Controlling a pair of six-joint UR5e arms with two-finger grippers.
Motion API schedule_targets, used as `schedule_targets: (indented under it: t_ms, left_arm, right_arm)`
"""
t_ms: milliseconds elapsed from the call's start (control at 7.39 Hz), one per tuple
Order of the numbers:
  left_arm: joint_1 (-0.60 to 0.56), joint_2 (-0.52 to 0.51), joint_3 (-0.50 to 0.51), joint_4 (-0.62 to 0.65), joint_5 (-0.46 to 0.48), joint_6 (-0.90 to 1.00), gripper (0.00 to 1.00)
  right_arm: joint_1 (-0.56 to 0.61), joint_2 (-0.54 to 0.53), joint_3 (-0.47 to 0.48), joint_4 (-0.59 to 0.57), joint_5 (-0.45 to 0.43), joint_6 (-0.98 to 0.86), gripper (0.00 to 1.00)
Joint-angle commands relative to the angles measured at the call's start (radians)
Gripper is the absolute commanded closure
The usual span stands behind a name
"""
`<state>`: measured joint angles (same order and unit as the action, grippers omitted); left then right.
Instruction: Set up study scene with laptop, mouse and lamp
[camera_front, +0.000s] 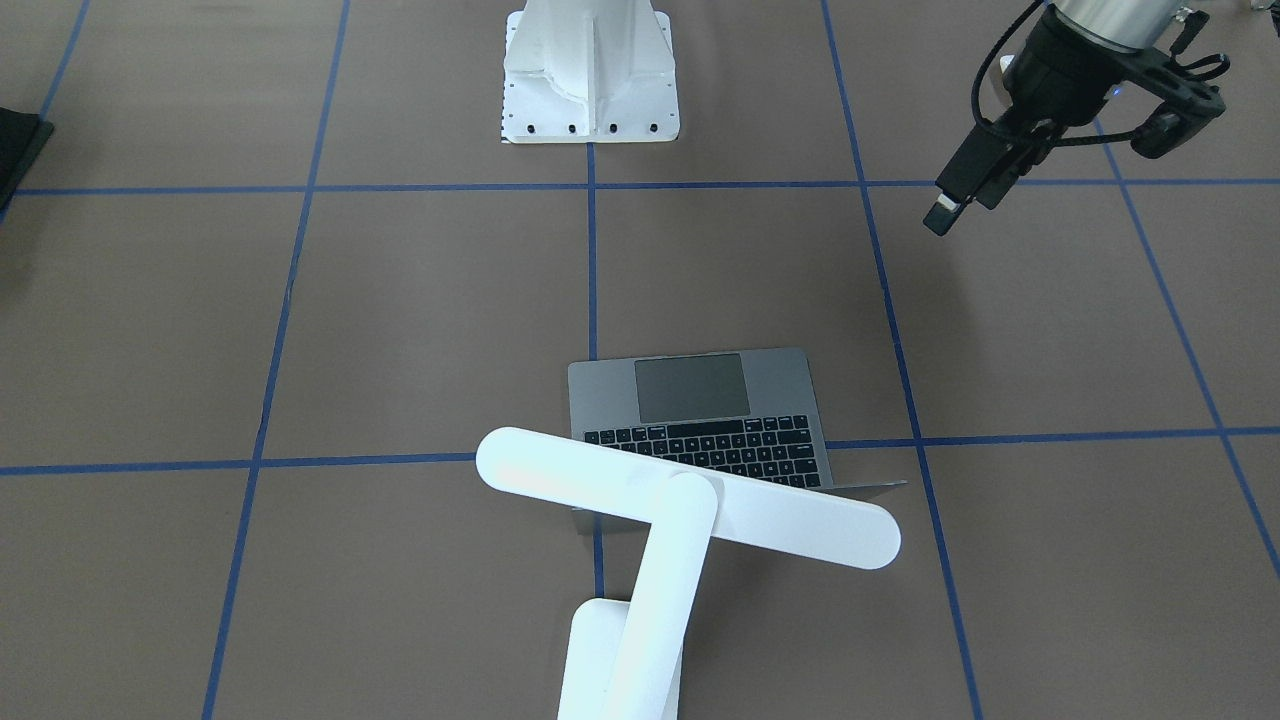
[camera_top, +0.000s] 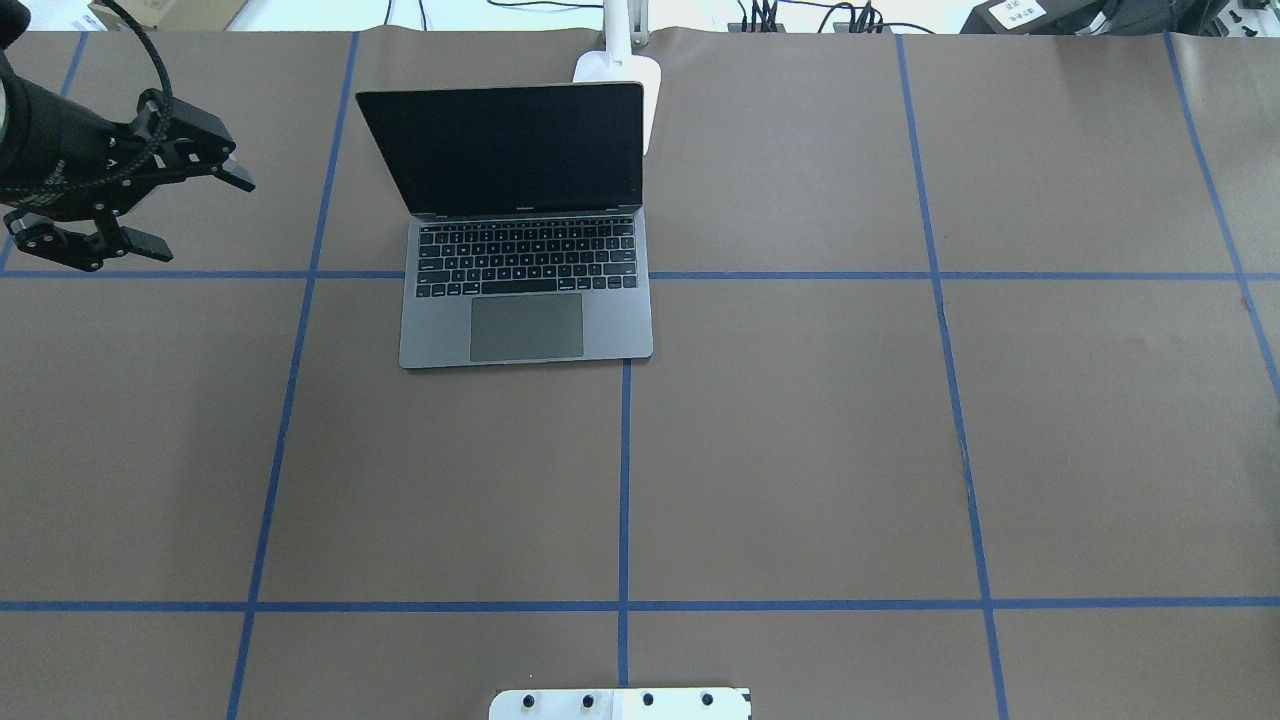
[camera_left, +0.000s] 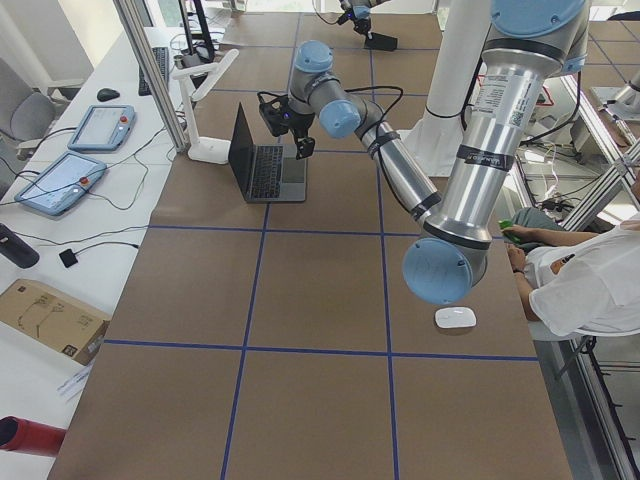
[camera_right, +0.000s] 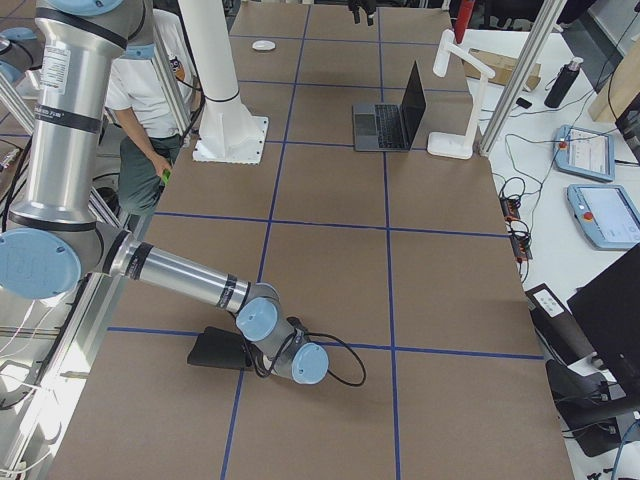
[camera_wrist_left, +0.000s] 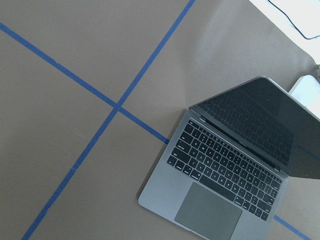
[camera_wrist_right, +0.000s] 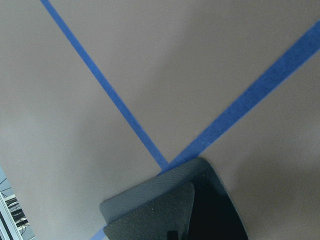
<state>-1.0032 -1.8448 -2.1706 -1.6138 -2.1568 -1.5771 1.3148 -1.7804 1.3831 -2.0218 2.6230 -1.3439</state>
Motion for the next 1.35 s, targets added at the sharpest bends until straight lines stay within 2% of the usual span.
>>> schedule_targets:
  t_ms: [0, 135, 271, 406, 541, 812, 947, 1218]
  left_arm:
    - [0.0, -0.002, 0.0, 0.0, 0.002, -0.001, 0.04]
    - [0.0, -0.005, 0.0, 0.0, 0.0, -0.001, 0.04]
    - [0.0, -0.005, 0.003, 0.0, 0.0, -0.001, 0.04]
    - [0.0, -0.008, 0.003, 0.0, 0.002, -0.001, 0.04]
    - [0.0, -0.008, 0.006, 0.0, 0.002, -0.001, 0.04]
    - [-0.002, -0.01, 0.012, 0.0, 0.002, 0.0, 0.04]
    - [-0.002, -0.008, 0.015, 0.0, 0.002, 0.0, 0.05]
    - [-0.002, -0.008, 0.015, 0.0, 0.002, 0.0, 0.05]
  right_arm:
    - [-0.009, 0.001, 0.007, 0.0, 0.043, 0.003, 1.0]
    - [-0.038, 0.009, 0.022, -0.012, 0.086, 0.008, 1.0]
    - [-0.04, 0.019, 0.068, -0.097, 0.103, 0.009, 1.0]
    - [-0.04, 0.073, 0.123, -0.242, 0.106, 0.02, 1.0]
    - [-0.039, 0.158, 0.128, -0.381, 0.106, 0.02, 1.0]
    - [-0.039, 0.307, 0.111, -0.557, 0.127, 0.023, 1.0]
    - [-0.039, 0.355, 0.113, -0.607, 0.164, 0.064, 1.0]
    - [-0.022, 0.424, 0.114, -0.627, 0.204, 0.191, 1.0]
